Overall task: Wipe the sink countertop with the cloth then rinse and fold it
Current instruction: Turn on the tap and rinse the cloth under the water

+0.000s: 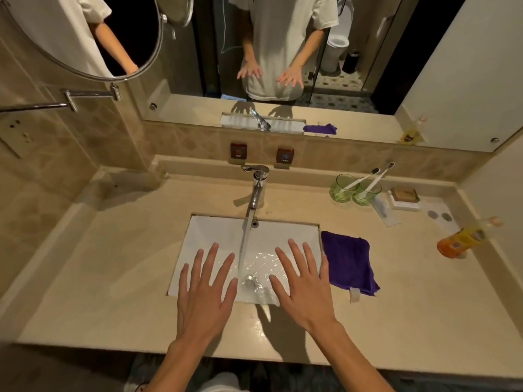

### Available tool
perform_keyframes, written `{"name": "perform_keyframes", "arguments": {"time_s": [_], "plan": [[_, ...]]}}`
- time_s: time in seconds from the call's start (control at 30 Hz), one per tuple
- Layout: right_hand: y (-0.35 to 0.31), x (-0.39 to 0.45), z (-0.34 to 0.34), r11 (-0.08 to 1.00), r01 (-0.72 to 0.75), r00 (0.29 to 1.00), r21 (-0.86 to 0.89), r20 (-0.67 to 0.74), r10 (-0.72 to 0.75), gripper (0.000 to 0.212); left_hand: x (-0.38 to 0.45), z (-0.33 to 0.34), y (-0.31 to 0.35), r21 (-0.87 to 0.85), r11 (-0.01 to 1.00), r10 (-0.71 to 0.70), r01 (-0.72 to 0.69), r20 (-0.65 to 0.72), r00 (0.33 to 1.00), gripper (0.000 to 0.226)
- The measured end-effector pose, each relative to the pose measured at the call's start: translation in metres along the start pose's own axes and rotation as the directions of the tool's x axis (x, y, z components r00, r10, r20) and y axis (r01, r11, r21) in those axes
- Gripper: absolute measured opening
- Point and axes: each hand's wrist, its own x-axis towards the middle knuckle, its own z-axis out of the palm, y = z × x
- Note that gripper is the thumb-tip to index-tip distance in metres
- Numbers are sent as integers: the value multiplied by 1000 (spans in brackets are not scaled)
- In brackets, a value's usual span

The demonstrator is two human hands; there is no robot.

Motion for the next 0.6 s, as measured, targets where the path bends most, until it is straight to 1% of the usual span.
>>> {"name": "perform_keyframes", "arguments": {"time_s": [0.13,0.23,0.37,0.6], "plan": [[0,-1,-2,1000,-28,999,11,-30,28,60,4,2,5,0,1000,24,-24,-10,1000,57],[-1,-2,-4,997,-74,997,8,-24,74,61,9,1,7,-9,998,60,-60,3,998,58],[5,-5,-7,991,-132,989,-1,-64,132,60,18,6,13,-3,993,117,-117,-8,993,58],[34,-11,-12,976,-220,975,-3,-45,219,61,34,18,44,-47,983,179,-178,23,984,57]]}}
